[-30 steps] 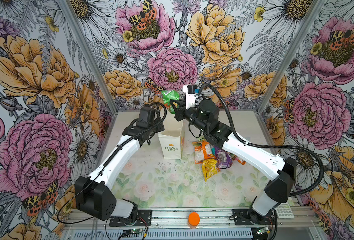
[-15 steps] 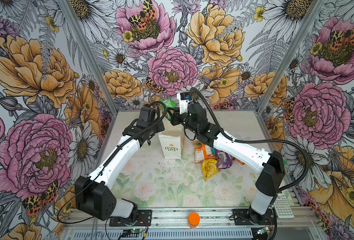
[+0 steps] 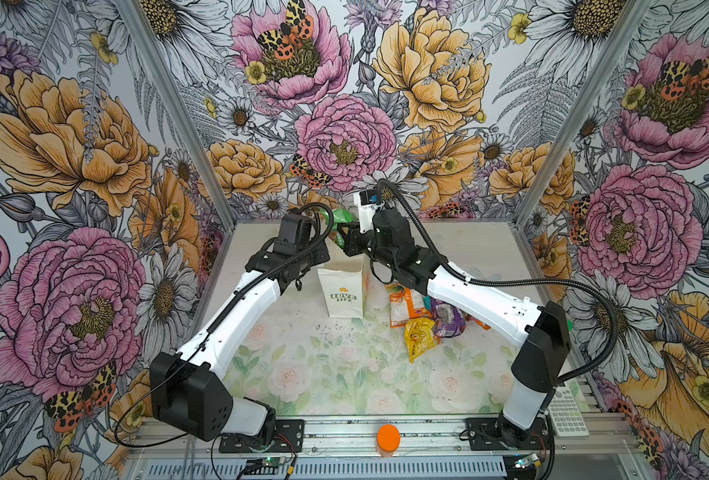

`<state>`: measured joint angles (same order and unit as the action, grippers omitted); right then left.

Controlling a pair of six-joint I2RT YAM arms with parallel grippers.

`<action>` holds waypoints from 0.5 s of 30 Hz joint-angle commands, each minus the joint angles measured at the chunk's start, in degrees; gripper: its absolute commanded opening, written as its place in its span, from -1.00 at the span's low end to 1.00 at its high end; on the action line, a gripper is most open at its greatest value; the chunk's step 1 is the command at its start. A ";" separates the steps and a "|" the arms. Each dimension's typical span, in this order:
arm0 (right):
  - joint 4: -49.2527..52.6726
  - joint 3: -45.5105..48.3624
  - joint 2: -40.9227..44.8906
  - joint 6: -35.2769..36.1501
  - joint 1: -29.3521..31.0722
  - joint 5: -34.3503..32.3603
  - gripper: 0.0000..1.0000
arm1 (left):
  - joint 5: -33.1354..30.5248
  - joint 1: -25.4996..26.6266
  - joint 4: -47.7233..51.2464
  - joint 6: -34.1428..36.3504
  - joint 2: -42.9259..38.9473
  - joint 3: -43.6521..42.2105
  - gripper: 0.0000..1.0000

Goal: Place the snacks into the paper bag
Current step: 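Lower the green packet into the bag mouth and open the right gripper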

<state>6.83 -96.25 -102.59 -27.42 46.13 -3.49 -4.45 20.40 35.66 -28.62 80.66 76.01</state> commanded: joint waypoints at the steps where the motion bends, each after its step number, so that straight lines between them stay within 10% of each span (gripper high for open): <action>1: 1.05 -0.77 -0.78 -0.43 -0.42 -1.35 -0.96 | -0.22 0.37 -2.00 -0.65 -0.60 -0.21 -1.00; 15: 1.50 -0.59 -0.44 -0.53 -0.43 -0.79 -0.28 | -0.13 0.51 -2.00 -0.56 -0.42 -0.28 -1.00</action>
<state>8.45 -96.25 -102.59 -27.86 46.13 -3.88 -4.47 20.51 35.66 -28.62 80.66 76.01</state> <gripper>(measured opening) 0.353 0.044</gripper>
